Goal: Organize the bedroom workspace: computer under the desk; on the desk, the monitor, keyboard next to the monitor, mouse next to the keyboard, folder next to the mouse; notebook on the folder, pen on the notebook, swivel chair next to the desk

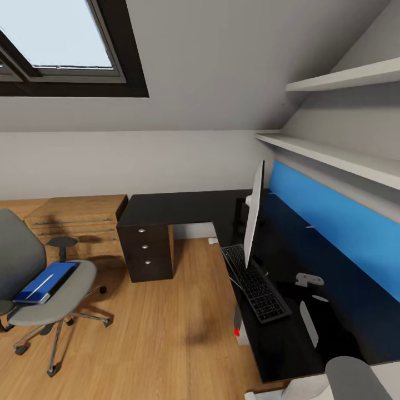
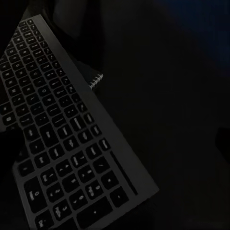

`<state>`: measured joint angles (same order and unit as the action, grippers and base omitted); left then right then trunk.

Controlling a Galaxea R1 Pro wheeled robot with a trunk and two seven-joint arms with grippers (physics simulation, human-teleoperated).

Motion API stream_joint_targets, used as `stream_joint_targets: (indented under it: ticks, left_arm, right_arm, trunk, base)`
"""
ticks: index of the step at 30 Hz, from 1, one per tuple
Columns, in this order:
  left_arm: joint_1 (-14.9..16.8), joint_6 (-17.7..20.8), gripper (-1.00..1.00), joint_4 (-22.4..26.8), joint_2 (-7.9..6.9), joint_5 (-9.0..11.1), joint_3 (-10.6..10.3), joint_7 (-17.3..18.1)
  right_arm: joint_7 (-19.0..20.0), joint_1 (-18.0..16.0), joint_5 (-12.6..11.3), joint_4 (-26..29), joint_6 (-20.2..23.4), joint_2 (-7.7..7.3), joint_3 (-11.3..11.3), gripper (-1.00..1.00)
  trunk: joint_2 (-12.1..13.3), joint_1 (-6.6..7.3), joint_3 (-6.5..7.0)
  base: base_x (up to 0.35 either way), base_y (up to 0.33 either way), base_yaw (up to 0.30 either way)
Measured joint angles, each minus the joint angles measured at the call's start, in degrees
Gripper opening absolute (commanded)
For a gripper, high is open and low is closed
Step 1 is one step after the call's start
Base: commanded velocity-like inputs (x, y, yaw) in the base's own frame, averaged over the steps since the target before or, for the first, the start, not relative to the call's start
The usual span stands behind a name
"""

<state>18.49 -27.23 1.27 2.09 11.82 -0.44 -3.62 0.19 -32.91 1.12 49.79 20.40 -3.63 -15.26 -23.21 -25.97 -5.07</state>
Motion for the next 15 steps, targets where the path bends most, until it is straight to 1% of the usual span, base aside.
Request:
stream_joint_targets:
  ticks: [4, 11, 13, 15]
  left_arm:
    - [0.00, 0.00, 1.00, 0.00, 0.00, 0.01, 0.00, 0.00]
    - [0.00, 0.00, 1.00, 0.00, 0.00, 0.01, 0.04, 0.00]
    - [0.00, 0.00, 1.00, 0.00, 0.00, 0.01, 0.02, 0.00]
    - [0.00, 0.00, 1.00, 0.00, 0.00, 0.01, 0.02, 0.00]
  right_arm:
    - [0.04, 0.00, -0.04, -0.30, -0.60, -0.09, 0.01, 1.00]
    - [0.08, -0.01, -0.02, -2.48, -3.40, -0.22, 0.05, 1.00]
    - [0.10, -0.02, -0.01, -3.67, -4.42, -0.41, 0.08, 1.00]
    - [0.13, -0.06, -0.02, -4.73, -5.40, -0.92, 0.11, 1.00]
  trunk:
    - [0.00, 0.00, 0.00]
    - [0.00, -0.01, 0.00]
    - [0.00, -0.01, 0.00]
    - [0.00, -0.01, 0.00]
  base:
    - [0.025, 0.000, 0.000]
    - [0.006, 0.000, 0.000]
    - [0.001, 0.000, 0.000]
    - [0.000, 0.000, 0.000]
